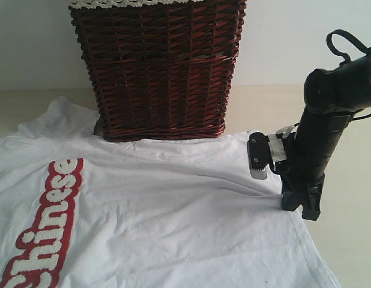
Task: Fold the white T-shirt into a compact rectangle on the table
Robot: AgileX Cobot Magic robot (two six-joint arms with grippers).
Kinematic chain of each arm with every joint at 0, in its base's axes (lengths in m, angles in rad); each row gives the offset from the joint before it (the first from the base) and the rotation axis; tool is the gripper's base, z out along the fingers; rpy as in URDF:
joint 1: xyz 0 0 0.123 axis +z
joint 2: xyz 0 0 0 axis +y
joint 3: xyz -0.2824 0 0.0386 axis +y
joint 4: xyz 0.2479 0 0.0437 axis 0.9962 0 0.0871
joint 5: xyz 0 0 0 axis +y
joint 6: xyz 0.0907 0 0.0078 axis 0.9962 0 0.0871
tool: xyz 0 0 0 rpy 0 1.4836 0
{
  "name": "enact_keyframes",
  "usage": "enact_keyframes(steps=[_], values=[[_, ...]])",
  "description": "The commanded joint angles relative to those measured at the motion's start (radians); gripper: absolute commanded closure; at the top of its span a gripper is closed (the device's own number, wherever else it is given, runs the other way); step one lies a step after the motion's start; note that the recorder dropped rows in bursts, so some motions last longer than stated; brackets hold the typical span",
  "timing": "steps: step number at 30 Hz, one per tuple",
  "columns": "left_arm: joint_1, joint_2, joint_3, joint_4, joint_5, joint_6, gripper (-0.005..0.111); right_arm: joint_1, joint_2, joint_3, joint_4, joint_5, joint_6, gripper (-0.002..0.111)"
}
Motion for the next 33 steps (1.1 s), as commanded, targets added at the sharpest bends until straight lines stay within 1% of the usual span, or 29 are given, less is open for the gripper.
enact_keyframes(steps=[1, 11, 20, 33], values=[[0.006, 0.051, 0.012, -0.004, -0.063, 0.007, 0.003, -0.004, 0.016, 0.006, -0.006, 0.016, 0.010, 0.108], [0.006, 0.055, 0.012, -0.004, -0.063, 0.006, 0.003, -0.004, 0.016, 0.006, -0.006, -0.034, 0.010, 0.108], [0.006, 0.055, 0.012, -0.004, -0.063, 0.006, 0.003, -0.004, 0.016, 0.006, -0.006, -0.039, 0.010, 0.108], [0.006, 0.054, 0.012, 0.027, -0.126, 0.006, 0.004, -0.004, 0.016, 0.006, -0.006, -0.028, 0.010, 0.108]])
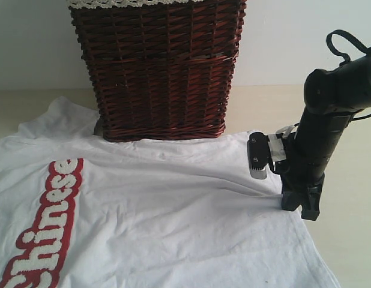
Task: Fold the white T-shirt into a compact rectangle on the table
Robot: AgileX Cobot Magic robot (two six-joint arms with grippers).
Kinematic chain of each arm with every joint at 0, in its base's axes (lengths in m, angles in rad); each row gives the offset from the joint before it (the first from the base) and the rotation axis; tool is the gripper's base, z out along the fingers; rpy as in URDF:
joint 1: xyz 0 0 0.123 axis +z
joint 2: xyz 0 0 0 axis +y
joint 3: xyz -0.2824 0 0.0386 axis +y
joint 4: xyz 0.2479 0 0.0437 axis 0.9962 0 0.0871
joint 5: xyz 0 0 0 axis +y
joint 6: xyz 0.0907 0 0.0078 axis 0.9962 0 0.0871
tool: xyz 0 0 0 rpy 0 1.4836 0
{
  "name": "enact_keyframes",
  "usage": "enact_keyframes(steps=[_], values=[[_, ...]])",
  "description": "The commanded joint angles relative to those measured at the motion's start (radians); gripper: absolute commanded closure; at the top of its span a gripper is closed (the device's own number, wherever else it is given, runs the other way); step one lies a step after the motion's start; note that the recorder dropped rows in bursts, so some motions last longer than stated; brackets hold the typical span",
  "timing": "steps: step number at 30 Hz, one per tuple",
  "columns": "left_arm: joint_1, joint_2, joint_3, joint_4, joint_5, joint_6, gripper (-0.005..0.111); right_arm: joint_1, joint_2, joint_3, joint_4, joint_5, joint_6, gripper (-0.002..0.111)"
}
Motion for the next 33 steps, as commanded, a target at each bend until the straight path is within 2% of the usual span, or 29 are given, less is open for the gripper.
enact_keyframes(steps=[1, 3, 5, 9, 10, 24, 26, 30, 31, 33], values=[[0.006, 0.051, 0.014, 0.021, -0.131, 0.006, 0.007, -0.004, 0.016, 0.006, -0.006, -0.017, 0.003, 0.108], [0.006, 0.051, 0.014, 0.021, -0.138, 0.006, 0.020, -0.004, 0.016, 0.006, -0.006, -0.017, 0.003, 0.108], [0.006, 0.051, 0.014, 0.031, -0.138, 0.006, 0.040, -0.004, 0.016, 0.006, -0.006, -0.017, 0.003, 0.108], [0.006, 0.051, 0.014, 0.036, -0.097, 0.004, 0.103, -0.004, 0.016, 0.006, -0.006, -0.017, 0.003, 0.108], [0.006, 0.051, 0.014, 0.038, -0.076, 0.007, 0.106, -0.004, 0.016, 0.006, -0.006, -0.017, 0.003, 0.108], [0.004, 0.051, 0.014, 0.035, -0.074, 0.005, 0.106, -0.004, 0.016, 0.006, -0.006, -0.023, 0.003, 0.108], [0.002, 0.051, 0.014, 0.035, -0.106, -0.041, 0.107, -0.004, 0.016, 0.006, -0.015, -0.026, 0.003, 0.108], [-0.054, -0.001, 0.014, 0.032, -0.138, -0.083, 0.107, -0.004, -0.021, 0.006, -0.085, -0.057, 0.032, 0.108], [-0.077, -0.044, 0.010, 0.032, -0.170, -0.161, 0.107, -0.004, -0.052, 0.006, -0.085, -0.080, 0.058, 0.108], [-0.102, -0.094, -0.009, 0.035, -0.151, -0.239, 0.107, -0.004, -0.085, 0.006, -0.090, -0.093, 0.079, 0.108]])
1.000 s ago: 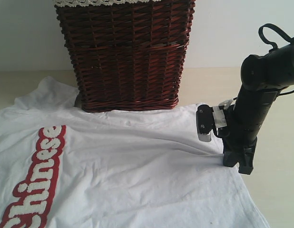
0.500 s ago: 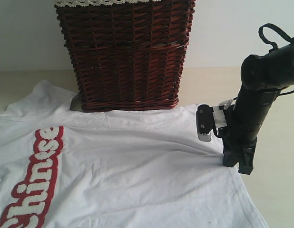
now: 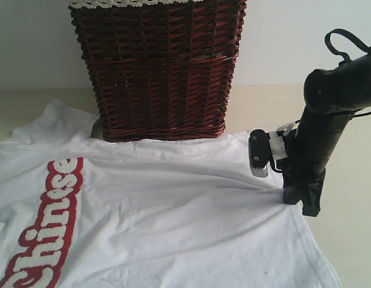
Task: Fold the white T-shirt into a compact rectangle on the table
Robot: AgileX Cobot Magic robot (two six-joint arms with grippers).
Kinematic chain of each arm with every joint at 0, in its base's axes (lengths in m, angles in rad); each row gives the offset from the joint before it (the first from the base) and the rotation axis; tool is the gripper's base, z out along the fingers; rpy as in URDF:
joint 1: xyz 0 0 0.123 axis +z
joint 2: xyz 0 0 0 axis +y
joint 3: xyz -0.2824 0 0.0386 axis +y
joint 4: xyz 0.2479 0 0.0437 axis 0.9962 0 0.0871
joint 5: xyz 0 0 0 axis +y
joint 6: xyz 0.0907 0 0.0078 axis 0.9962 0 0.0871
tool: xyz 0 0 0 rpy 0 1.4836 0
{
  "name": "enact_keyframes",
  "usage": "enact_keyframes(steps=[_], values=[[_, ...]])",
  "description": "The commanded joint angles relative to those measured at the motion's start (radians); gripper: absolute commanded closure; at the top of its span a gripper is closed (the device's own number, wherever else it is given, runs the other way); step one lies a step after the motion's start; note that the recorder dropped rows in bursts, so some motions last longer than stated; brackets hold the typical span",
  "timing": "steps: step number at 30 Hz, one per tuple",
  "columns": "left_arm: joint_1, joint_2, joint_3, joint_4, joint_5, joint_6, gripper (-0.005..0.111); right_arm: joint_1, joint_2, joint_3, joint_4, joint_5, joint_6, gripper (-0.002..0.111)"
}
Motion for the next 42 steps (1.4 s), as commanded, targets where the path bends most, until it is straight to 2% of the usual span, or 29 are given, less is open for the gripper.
enact_keyframes(steps=[1, 5, 10, 11, 14, 17, 23, 28, 37, 42], values=[[-0.056, -0.087, -0.026, -0.026, -0.034, -0.149, 0.107, -0.005, -0.083, 0.002, -0.043, -0.053, 0.059, 0.108], [-0.094, -0.223, -0.086, -0.026, 0.044, -0.212, 0.107, -0.008, -0.169, 0.002, -0.101, -0.037, 0.171, 0.108], [-0.090, -0.476, -0.144, -0.018, 0.049, -0.355, 0.107, -0.008, -0.353, 0.002, -0.121, 0.043, 0.293, 0.108], [-0.079, -0.550, -0.158, -0.013, 0.044, -0.444, 0.107, -0.008, -0.418, 0.002, -0.124, 0.078, 0.337, 0.108], [-0.069, -0.672, -0.168, -0.019, 0.044, -0.573, 0.107, -0.008, -0.533, 0.002, -0.124, 0.130, 0.403, 0.108], [-0.069, -0.816, -0.168, -0.071, 0.055, -0.654, 0.107, -0.008, -0.680, 0.002, -0.107, 0.195, 0.493, 0.108], [-0.069, -1.064, -0.168, -0.206, 0.119, -0.654, 0.107, -0.008, -0.940, 0.002, -0.107, 0.321, 0.566, 0.108], [-0.069, -1.235, -0.168, -0.277, 0.129, -0.654, 0.107, -0.008, -1.110, 0.002, -0.112, 0.346, 0.618, 0.108], [-0.069, -1.358, -0.171, -0.646, 0.149, -0.646, 0.107, -0.008, -1.320, 0.002, -0.150, 0.345, 0.624, 0.108], [-0.069, -1.384, -0.208, -0.702, 0.127, -0.646, 0.107, -0.006, -1.363, 0.002, -0.166, 0.267, 0.643, 0.108]])
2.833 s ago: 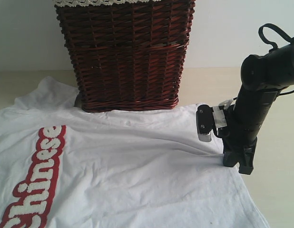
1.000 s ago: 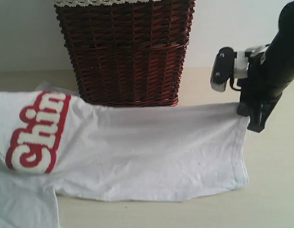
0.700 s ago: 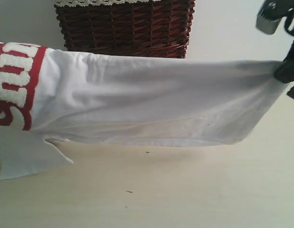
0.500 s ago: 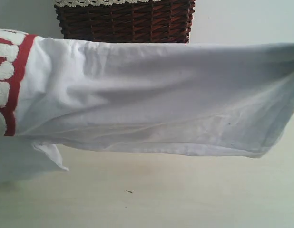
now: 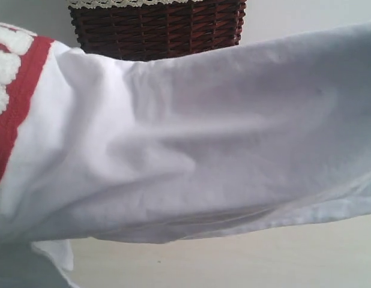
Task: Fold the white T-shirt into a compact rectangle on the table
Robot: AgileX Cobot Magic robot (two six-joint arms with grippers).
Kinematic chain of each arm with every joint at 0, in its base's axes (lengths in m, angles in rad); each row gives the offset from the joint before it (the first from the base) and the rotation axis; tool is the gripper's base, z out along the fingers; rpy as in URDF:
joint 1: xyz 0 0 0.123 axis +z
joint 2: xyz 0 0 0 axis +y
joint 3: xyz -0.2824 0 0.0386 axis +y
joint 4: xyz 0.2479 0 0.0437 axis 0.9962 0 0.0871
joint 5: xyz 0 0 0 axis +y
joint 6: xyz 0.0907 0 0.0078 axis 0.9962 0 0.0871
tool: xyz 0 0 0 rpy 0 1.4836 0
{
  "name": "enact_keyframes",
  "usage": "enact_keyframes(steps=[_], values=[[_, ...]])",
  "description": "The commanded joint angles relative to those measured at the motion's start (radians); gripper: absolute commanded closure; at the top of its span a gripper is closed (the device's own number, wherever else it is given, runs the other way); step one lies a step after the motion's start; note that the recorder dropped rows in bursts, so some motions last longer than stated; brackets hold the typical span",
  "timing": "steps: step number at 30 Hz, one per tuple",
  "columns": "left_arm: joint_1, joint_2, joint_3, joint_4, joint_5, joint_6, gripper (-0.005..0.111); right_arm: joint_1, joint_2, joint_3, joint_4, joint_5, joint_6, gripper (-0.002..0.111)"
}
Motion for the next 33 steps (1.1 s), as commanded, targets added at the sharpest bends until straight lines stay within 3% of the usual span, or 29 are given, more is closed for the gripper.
enact_keyframes(steps=[1, 19, 22, 28, 33], values=[[0.005, -0.028, -0.045, -0.061, -0.045, -0.003, 0.107, -0.004, -0.036, 0.003, -0.009, -0.095, 0.017, 0.108], [0.005, -0.106, -0.101, -0.058, -0.079, 0.031, 0.107, -0.004, -0.203, 0.003, 0.031, -0.112, 0.010, 0.108], [0.005, -0.104, -0.083, 0.004, -0.027, 0.031, 0.107, -0.004, -0.202, 0.012, 0.068, -0.085, 0.010, 0.108], [0.005, -0.057, 0.106, 0.045, 0.049, 0.019, 0.107, -0.004, -0.130, 0.196, 0.066, -0.087, 0.013, 0.108], [0.003, 0.051, 0.358, 0.045, -0.062, 0.035, 0.107, -0.004, 0.039, 0.427, 0.004, -0.204, 0.013, 0.108]])
